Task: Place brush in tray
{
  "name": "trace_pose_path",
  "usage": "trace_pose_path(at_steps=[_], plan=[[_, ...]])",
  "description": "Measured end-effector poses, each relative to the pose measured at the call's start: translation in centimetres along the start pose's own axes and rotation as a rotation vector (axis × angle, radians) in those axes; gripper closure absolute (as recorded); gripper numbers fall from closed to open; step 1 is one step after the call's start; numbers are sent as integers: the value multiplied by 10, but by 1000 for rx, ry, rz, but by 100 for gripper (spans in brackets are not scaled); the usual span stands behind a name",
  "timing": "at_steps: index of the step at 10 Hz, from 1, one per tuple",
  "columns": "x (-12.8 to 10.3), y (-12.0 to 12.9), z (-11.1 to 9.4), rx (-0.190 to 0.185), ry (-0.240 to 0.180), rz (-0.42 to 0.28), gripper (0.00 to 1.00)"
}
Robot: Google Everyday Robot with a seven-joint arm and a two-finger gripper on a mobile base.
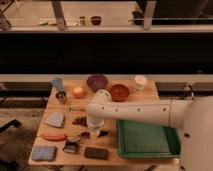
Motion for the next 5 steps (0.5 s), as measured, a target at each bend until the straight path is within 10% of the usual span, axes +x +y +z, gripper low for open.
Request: trace_pose_path(at_steps=[5], plan=[[18,2,14,-20,7,14,47]])
